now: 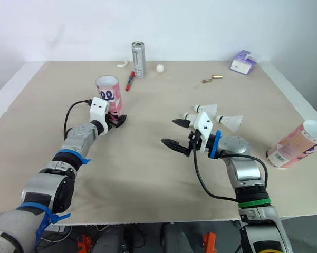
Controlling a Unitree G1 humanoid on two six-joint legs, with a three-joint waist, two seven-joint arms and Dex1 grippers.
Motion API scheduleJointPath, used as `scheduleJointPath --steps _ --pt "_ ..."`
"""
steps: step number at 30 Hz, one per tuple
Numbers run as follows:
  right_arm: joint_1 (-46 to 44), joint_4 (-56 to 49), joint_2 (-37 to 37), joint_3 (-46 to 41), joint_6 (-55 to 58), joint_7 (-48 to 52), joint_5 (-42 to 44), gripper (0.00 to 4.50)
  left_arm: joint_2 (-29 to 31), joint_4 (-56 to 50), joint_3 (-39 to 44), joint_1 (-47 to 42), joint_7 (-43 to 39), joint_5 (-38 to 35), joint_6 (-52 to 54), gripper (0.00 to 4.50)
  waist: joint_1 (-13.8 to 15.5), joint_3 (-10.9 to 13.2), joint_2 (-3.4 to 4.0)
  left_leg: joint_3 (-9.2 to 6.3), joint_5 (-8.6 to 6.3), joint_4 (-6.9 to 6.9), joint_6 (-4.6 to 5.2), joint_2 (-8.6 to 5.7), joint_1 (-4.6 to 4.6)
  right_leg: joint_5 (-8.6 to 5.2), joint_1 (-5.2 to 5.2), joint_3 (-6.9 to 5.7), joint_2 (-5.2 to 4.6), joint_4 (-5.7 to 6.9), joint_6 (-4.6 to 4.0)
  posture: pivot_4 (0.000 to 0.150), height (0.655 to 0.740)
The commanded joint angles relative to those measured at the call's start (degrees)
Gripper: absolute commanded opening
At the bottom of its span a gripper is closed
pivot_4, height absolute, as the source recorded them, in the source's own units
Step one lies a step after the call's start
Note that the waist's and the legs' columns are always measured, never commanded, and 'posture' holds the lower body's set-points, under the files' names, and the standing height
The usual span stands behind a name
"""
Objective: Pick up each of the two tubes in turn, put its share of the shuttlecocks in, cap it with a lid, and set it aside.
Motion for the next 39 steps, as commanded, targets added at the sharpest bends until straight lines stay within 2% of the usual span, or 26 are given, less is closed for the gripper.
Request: scheduleJointPath --steps 1,13,14,15,16,27,30,35,39 --pt "-0.89 -2.06 -0.62 -1.50 -0.13 -0.33 0.45 4.45 -0.01 0.67 1.16 -2.53 -0.53 0.06 -2.70 4.50 0.00 0.00 0.00 0.00 0.00 0.00 0.00 0.00 0.00 0.00 0.00 0.00 0.00 0.00 0.00 0.150 0.7400" --pt "-0.68 -2.14 -0.62 -1.32 -0.09 -0.52 0.26 4.45 0.18 1.45 2.64 -1.65 -1.72 -0.33 -5.48 4.50 0.00 0.00 0.00 0.00 0.00 0.00 0.00 -0.01 0.00 0.00 0.00 0.00 -0.01 0.00 0.00 0.150 0.7400" --pt "-0.76 -2.08 -0.57 -1.27 -0.10 -0.51 0.22 4.50 0.16 1.47 2.79 -1.57 -1.63 -0.37 -5.74 4.00 0.00 0.00 0.00 0.00 0.00 0.00 0.00 -0.01 0.00 0.00 0.00 0.00 -0.01 0.00 0.00 0.150 0.7400" --pt "-0.83 -2.02 -0.56 -1.23 -0.11 -0.47 0.20 4.50 0.19 1.49 2.82 -1.52 -1.20 -0.24 -6.02 3.82 0.00 0.00 0.00 0.00 0.00 0.00 0.00 -0.01 0.00 0.00 0.00 0.00 -0.01 0.00 0.00 0.150 0.7400" --pt "-0.89 -2.01 -0.53 -1.20 -0.06 -0.45 0.22 4.50 0.27 1.56 2.80 -1.46 -0.75 -0.03 -6.14 3.44 0.00 0.00 0.00 0.00 0.00 0.00 0.00 -0.01 -0.01 0.00 0.00 0.00 -0.01 0.00 0.00 0.150 0.7400" --pt "0.05 -3.71 -0.77 -1.95 1.10 -0.79 0.85 4.50 1.01 1.24 1.77 -0.27 -2.11 1.26 -7.79 3.44 -0.01 0.00 0.00 0.00 0.00 0.00 0.00 -0.01 -0.01 0.00 0.00 0.00 0.00 0.01 0.00 0.150 0.7400" --pt "0.92 -5.13 -0.82 -2.46 1.87 -0.97 1.46 4.50 1.89 -0.62 0.29 0.56 -5.82 2.31 -9.63 3.44 -0.01 0.00 0.00 0.00 0.00 0.00 0.00 -0.01 0.00 0.00 0.00 -0.01 0.00 0.01 0.00 0.150 0.7400" --pt "2.35 -8.60 -0.27 -4.19 4.69 -2.50 4.40 4.50 3.70 -7.25 -2.90 3.26 -16.73 2.87 -11.93 3.44 0.00 0.00 0.00 0.01 0.00 0.00 -0.01 -0.01 -0.01 0.00 -0.01 0.00 -0.01 0.01 0.00 0.150 0.7400" --pt "3.91 -12.15 -0.62 -5.09 7.33 -3.57 6.08 4.50 4.79 -14.23 -5.52 5.59 -24.08 2.66 -10.03 3.44 0.00 0.00 0.00 0.02 0.00 0.01 -0.01 0.00 -0.02 0.00 -0.01 0.00 -0.05 0.02 0.00 0.150 0.7400"
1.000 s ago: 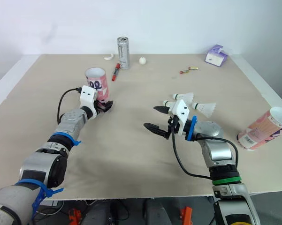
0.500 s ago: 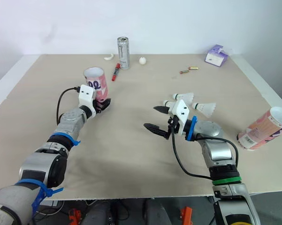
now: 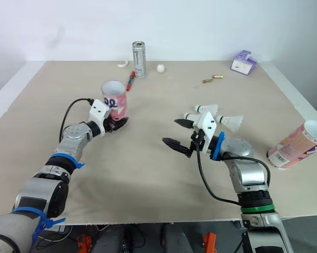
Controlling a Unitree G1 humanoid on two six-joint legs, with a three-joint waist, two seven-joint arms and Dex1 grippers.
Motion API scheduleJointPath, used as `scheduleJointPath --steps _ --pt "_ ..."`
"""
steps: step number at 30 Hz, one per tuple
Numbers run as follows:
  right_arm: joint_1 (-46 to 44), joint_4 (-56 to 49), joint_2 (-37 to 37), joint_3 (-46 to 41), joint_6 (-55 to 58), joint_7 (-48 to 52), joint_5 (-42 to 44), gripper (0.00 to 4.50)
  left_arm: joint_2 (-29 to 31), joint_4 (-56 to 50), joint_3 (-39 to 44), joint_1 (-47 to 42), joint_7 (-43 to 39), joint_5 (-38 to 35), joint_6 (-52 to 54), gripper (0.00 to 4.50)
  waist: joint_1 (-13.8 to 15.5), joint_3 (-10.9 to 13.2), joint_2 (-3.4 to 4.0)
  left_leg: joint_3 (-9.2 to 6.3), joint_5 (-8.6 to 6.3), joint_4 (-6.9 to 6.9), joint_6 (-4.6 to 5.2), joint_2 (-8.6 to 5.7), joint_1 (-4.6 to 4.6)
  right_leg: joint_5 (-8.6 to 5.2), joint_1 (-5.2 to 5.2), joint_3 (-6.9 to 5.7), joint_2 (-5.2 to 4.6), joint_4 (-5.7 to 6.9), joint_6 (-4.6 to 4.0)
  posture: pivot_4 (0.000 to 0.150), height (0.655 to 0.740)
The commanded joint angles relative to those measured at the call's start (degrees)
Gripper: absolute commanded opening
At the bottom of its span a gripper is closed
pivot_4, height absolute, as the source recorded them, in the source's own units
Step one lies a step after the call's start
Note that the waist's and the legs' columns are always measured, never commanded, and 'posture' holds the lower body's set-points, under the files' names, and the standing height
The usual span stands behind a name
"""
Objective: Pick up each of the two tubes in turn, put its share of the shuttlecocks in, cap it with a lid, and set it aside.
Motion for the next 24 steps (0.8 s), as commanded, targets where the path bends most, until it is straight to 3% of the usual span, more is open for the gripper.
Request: scheduleJointPath --steps 1,11,17,24 --pt "1.47 -5.09 -0.59 -2.13 1.87 -1.09 2.31 4.50 1.37 -7.78 -1.89 0.69 -6.20 -0.41 1.27 3.44 0.00 0.00 0.00 -0.01 0.00 0.00 0.00 0.00 0.00 0.00 0.00 0.00 0.00 0.00 0.00 0.150 0.7400" --pt "12.43 -18.61 -2.90 -4.87 5.97 -4.47 5.08 4.50 7.82 -34.64 -15.19 8.90 -31.44 -0.82 12.61 3.44 -0.01 -0.01 0.01 -0.05 -0.02 0.02 0.04 0.09 0.01 -0.08 0.01 0.01 0.03 0.03 0.05 0.150 0.7400" --pt "16.88 -22.17 -3.13 -6.04 6.02 -6.37 5.13 4.50 11.03 -42.87 -20.09 9.93 -36.86 0.11 19.90 3.44 0.00 -0.02 0.01 -0.07 -0.01 0.10 0.04 0.09 0.07 -0.24 0.04 0.03 0.05 0.09 0.38 0.150 0.7400" --pt "20.27 -23.97 -4.32 -6.42 5.08 -4.47 5.94 4.50 12.90 -44.80 -22.17 8.89 -38.09 1.29 23.48 3.44 -0.01 -0.06 0.01 -0.10 -0.01 0.09 0.05 0.09 0.12 -0.27 0.07 0.03 0.14 0.10 0.37 0.150 0.7400"
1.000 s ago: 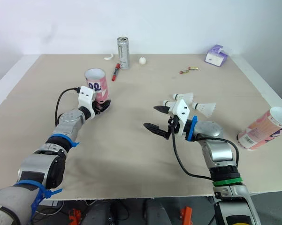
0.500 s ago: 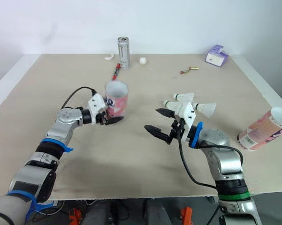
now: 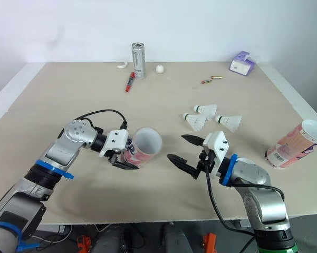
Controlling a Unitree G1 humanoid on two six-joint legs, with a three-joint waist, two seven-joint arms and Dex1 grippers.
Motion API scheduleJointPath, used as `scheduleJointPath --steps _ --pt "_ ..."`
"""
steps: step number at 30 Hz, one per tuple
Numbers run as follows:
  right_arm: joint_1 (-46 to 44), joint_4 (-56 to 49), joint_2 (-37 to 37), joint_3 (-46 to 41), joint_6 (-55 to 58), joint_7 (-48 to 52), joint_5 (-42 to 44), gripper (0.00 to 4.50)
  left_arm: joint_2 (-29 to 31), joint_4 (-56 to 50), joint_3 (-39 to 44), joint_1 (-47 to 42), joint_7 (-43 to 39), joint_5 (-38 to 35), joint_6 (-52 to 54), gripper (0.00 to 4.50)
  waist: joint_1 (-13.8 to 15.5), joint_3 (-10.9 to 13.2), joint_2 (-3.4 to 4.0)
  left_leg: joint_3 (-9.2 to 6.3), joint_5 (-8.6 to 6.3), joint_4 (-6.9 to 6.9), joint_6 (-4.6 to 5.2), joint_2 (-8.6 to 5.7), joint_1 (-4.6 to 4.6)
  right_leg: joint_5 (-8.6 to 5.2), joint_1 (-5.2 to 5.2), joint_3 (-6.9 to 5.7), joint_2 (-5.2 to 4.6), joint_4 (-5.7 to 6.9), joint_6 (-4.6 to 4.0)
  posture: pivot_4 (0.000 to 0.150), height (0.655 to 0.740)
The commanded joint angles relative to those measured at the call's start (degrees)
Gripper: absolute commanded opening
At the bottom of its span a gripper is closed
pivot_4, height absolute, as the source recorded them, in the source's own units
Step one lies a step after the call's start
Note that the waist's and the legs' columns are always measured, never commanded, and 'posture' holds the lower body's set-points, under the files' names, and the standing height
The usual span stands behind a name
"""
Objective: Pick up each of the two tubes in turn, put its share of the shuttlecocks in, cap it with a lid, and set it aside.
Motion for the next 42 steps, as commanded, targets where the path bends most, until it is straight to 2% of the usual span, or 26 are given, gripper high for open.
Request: scheduleJointPath --steps 1,12,20,26,42 --pt "0.60 -2.60 -1.72 -1.89 -1.60 1.23 1.02 4.50 1.22 -0.55 -2.30 -0.03 -1.03 1.93 1.07 3.44 0.00 -0.01 0.00 0.00 0.00 0.00 0.00 -0.01 0.00 0.00 0.00 0.00 0.00 0.00 0.00 0.150 0.7400" --pt "-9.52 7.90 1.79 -7.98 14.16 -15.69 4.47 4.50 2.91 -5.24 -3.89 1.42 0.64 3.98 6.05 3.44 -0.25 -0.13 0.00 0.06 0.02 -0.01 0.02 0.06 0.13 0.03 0.04 0.13 0.13 0.05 -0.08 0.150 0.7400" --pt "-20.50 19.54 5.63 -6.54 20.81 -22.00 3.51 4.50 5.06 -9.63 -4.87 2.17 -0.74 3.93 11.31 3.44 -0.59 -0.16 0.03 0.14 -0.01 -0.09 0.05 0.36 0.20 -0.02 0.00 0.26 0.40 0.07 -0.23 0.150 0.7400" --pt "-27.24 28.42 8.28 -5.73 20.94 -23.32 1.57 4.50 5.55 -11.80 -5.17 2.29 -0.29 3.25 13.39 3.44 -0.74 -0.18 0.06 0.21 -0.01 -0.12 0.05 0.43 0.30 0.01 -0.01 0.54 0.55 0.12 -0.29 0.150 0.7400" --pt "-38.46 45.02 11.90 -3.69 17.49 -22.74 -3.81 4.50 5.06 -13.15 -4.42 2.91 0.96 2.43 15.65 3.44 -0.99 -0.18 0.07 0.47 -0.03 -0.16 0.08 0.44 0.33 0.02 -0.06 0.93 0.67 0.13 -0.24 0.150 0.7400"
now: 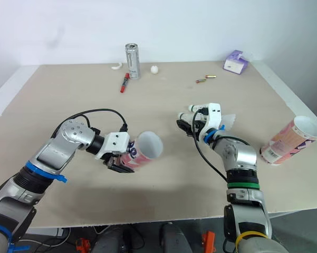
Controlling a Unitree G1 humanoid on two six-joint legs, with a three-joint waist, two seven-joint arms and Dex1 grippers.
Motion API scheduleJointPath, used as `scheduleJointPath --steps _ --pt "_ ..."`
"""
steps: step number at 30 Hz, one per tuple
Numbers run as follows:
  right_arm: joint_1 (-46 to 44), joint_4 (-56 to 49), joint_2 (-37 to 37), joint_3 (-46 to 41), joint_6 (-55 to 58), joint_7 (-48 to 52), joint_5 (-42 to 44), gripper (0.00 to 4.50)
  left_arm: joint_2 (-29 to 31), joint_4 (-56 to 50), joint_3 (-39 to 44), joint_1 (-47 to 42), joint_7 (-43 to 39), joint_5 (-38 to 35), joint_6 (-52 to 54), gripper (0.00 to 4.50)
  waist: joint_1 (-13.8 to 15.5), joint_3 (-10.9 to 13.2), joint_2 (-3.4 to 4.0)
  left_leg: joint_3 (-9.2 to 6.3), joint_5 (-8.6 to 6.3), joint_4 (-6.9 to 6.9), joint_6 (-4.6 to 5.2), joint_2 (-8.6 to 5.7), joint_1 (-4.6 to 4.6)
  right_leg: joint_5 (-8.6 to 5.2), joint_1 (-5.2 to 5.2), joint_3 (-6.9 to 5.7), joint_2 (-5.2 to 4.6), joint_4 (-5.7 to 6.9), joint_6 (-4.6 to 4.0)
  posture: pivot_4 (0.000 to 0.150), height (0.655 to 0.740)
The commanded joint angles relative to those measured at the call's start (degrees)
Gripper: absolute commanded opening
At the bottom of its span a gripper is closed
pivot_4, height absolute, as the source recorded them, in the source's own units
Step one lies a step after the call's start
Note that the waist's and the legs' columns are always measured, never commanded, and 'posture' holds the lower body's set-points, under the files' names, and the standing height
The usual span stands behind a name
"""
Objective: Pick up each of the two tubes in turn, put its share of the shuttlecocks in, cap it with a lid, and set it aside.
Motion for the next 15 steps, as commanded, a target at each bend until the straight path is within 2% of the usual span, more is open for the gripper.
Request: scheduleJointPath --steps 1,4,5,7,10,13,15 --pt "-3.32 2.37 0.23 -0.06 -2.61 0.51 -1.29 4.50 0.31 -0.17 -1.86 1.48 -0.19 0.15 1.21 3.44 0.00 0.00 0.00 0.00 0.00 0.00 0.00 -0.01 0.00 0.00 0.00 0.01 0.00 0.00 0.01 0.150 0.7400" --pt "-4.27 4.17 0.52 0.08 -3.82 0.28 -2.56 3.63 0.32 -0.58 -1.81 1.69 0.10 -0.07 1.67 3.36 0.00 0.00 0.00 0.03 -0.01 -0.01 0.02 -0.02 -0.01 -0.01 0.00 0.06 -0.02 0.00 0.01 0.150 0.7400" --pt "-4.31 4.41 0.46 0.48 -4.18 0.71 -3.07 3.01 0.32 -0.72 -1.76 1.79 0.18 -0.17 1.89 3.36 0.00 0.00 0.00 0.04 -0.02 -0.01 0.02 -0.03 -0.01 -0.01 0.00 0.06 -0.03 0.00 0.02 0.150 0.7400" --pt "-4.34 4.64 0.48 1.26 -4.69 1.19 -4.06 2.45 0.30 -0.86 -1.71 1.91 0.34 -0.35 2.33 3.36 0.00 0.00 0.00 0.05 -0.02 -0.01 0.02 -0.04 -0.01 -0.01 0.00 0.08 -0.05 0.00 0.02 0.150 0.7400" --pt "-4.42 4.64 0.69 1.97 -4.84 1.52 -5.00 1.18 0.30 -0.96 -1.84 1.97 0.55 -0.49 2.73 3.36 -0.01 0.00 0.00 0.09 -0.02 -0.01 0.02 -0.04 0.00 -0.01 -0.01 0.11 -0.05 0.00 0.05 0.150 0.7400" --pt "-4.49 4.00 0.92 2.26 -4.51 1.89 -5.20 0.10 0.15 -0.86 -2.02 1.97 0.70 -0.56 2.81 3.36 0.00 0.00 0.00 0.08 -0.02 -0.01 0.02 -0.04 0.00 -0.01 0.00 0.11 -0.04 0.00 0.05 0.150 0.7400" --pt "-4.26 2.89 0.89 2.55 -4.33 2.35 -5.39 0.04 -0.04 -0.56 -2.22 1.98 0.81 -0.48 2.62 3.36 0.00 0.00 0.00 0.09 -0.02 -0.01 0.02 -0.04 0.00 -0.01 0.00 0.11 -0.04 0.00 0.05 0.150 0.7400"
